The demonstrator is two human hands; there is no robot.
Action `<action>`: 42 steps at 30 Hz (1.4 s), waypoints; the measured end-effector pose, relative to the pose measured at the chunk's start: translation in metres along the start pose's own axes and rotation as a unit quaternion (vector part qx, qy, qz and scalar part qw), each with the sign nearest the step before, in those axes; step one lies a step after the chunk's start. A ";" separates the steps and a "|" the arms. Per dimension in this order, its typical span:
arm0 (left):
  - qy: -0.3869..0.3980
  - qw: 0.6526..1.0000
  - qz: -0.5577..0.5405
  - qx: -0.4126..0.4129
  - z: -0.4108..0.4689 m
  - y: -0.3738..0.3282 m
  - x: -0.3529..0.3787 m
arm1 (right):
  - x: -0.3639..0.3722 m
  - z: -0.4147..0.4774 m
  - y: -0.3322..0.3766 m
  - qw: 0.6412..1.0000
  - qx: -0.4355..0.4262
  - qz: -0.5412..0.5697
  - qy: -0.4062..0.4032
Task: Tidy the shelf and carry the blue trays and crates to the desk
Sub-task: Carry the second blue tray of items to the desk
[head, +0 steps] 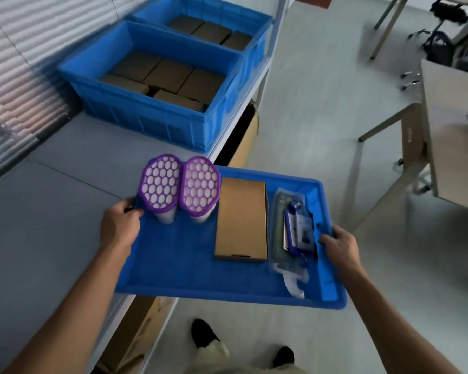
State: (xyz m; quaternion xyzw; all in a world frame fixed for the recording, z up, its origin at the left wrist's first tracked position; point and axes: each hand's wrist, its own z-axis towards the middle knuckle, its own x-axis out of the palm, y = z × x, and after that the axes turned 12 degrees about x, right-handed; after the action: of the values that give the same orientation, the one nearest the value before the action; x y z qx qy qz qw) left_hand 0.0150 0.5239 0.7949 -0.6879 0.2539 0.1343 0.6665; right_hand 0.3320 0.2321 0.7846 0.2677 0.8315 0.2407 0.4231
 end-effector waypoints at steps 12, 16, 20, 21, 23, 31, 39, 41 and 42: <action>0.172 0.981 -0.032 0.083 -0.168 -0.123 0.240 | -0.262 0.025 -0.195 0.982 0.086 0.120 -0.114; 0.223 0.969 -0.020 0.100 -0.250 -0.176 0.334 | -0.360 0.032 -0.272 0.965 0.120 0.166 -0.161; 0.307 0.945 -0.017 0.112 -0.323 -0.225 0.420 | -0.450 0.030 -0.342 0.943 0.159 0.203 -0.209; 0.320 0.939 -0.016 0.122 -0.338 -0.236 0.437 | -0.466 0.030 -0.355 0.939 0.168 0.205 -0.219; 0.353 0.924 -0.005 0.146 -0.384 -0.267 0.483 | -0.508 0.031 -0.392 0.924 0.190 0.223 -0.245; 0.483 0.849 -0.026 0.215 -0.549 -0.372 0.697 | -0.649 0.064 -0.518 0.841 0.259 0.324 -0.348; 0.612 0.763 -0.027 0.206 -0.746 -0.496 0.881 | -0.807 0.098 -0.612 0.749 0.331 0.368 -0.441; 0.635 0.741 -0.024 0.219 -0.796 -0.525 0.918 | -0.842 0.102 -0.635 0.723 0.343 0.385 -0.459; 0.644 0.730 -0.019 0.229 -0.820 -0.538 0.938 | -0.860 0.106 -0.648 0.714 0.348 0.391 -0.465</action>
State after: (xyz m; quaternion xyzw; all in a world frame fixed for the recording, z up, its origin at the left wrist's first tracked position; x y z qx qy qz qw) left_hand 0.9569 -0.4535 0.8225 -0.4408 0.6323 -0.4151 0.4833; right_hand 0.6925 -0.7870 0.8170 0.7754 0.3757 -0.0767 0.5018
